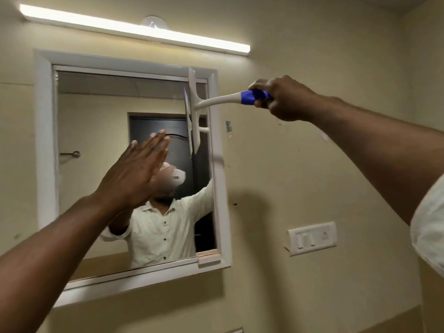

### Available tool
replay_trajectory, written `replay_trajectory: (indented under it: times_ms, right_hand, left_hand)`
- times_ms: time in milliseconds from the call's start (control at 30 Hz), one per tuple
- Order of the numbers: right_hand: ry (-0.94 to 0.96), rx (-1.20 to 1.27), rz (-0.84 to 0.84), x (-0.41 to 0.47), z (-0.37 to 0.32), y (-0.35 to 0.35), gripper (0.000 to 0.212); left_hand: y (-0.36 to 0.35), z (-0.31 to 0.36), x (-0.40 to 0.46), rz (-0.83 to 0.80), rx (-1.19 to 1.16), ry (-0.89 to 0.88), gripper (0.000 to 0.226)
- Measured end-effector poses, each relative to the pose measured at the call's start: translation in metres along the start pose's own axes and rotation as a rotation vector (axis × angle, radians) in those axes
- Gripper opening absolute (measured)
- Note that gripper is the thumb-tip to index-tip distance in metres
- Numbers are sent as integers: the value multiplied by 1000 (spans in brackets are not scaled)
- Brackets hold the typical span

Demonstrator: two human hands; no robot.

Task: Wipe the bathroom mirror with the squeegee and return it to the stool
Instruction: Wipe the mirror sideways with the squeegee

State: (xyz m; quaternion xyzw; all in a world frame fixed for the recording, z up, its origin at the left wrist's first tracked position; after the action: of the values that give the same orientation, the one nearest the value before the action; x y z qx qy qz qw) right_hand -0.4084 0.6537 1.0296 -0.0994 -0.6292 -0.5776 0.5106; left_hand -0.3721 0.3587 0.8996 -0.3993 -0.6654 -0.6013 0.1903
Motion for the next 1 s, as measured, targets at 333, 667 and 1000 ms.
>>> replay_trajectory:
  times_ms: [333, 667, 1000]
  right_hand:
    - [309, 143, -1, 28, -147, -72, 44]
    - [330, 113, -14, 40, -222, -109, 43]
    - [295, 202, 21, 28, -221, -121, 43]
  left_hand:
    - [47, -93, -102, -56, 124, 281, 67]
    - [93, -144, -172, -81, 227, 386, 65]
    - [82, -145, -170, -93, 208, 343, 65]
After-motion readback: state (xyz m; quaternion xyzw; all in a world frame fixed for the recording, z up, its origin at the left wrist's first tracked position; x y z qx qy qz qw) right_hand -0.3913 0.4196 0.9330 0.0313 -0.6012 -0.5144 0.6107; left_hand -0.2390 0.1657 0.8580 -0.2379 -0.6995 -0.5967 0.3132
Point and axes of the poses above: each hand's wrist, its own x-axis towards the middle knuckle, its own y-axis out of the back of the hand, z = x × y, the point moved 4 cm from there along x, towards the middle knuckle, and after that the axes turned 9 degrees about -z, right-handed, at the moved point
